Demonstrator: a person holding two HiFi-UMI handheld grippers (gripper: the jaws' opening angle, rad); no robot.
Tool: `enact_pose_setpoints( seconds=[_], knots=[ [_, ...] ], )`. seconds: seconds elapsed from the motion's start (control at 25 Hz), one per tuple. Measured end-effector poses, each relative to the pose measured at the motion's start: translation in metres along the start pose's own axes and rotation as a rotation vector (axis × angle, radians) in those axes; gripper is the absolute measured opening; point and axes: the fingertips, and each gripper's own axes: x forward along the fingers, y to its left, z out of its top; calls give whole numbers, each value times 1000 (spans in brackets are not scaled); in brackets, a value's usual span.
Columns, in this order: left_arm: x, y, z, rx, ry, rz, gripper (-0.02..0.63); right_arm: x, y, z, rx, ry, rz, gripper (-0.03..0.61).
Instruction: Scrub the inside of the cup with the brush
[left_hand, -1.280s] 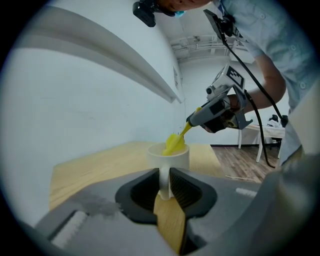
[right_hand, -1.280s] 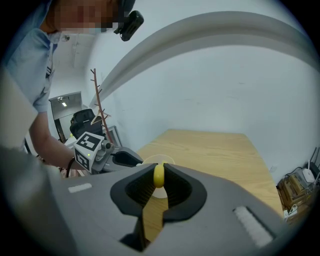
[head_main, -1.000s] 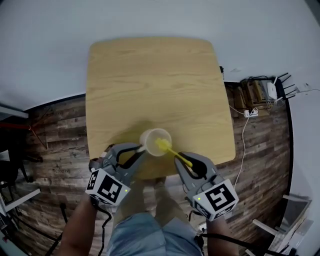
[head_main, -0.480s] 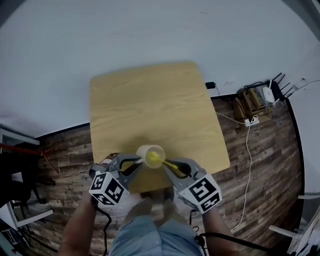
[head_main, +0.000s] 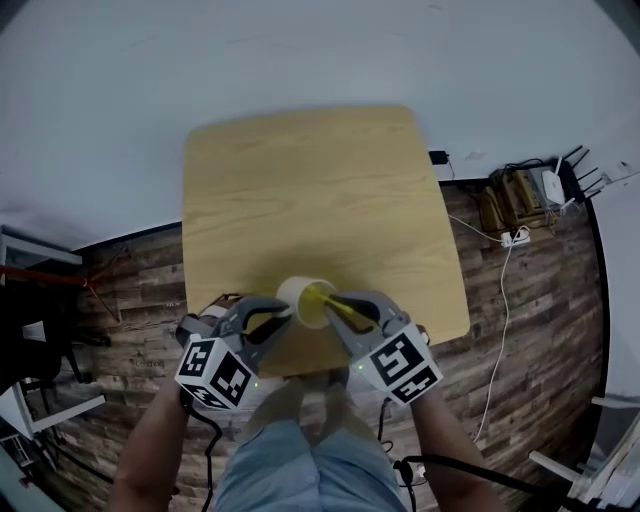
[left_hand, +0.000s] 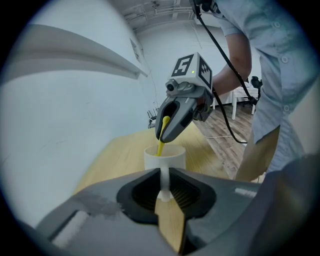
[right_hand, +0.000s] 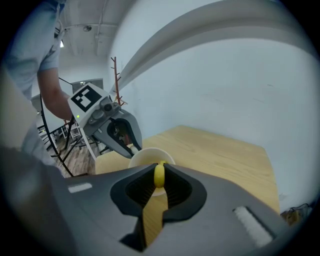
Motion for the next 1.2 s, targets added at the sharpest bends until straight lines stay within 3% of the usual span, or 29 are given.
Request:
enact_pose_setpoints(
  seconds=[0.52,0.88,1.2],
  knots=[
    [2,-1,6,59,29,62,80,-5,5,-30,130,199,66,38],
    [8,-4,11,104,49,69,80,-6,18,-32,292,152,119,38],
    [10,-8,11,108,62,48,78,-13,16,-8,371,49,135,38]
  ],
)
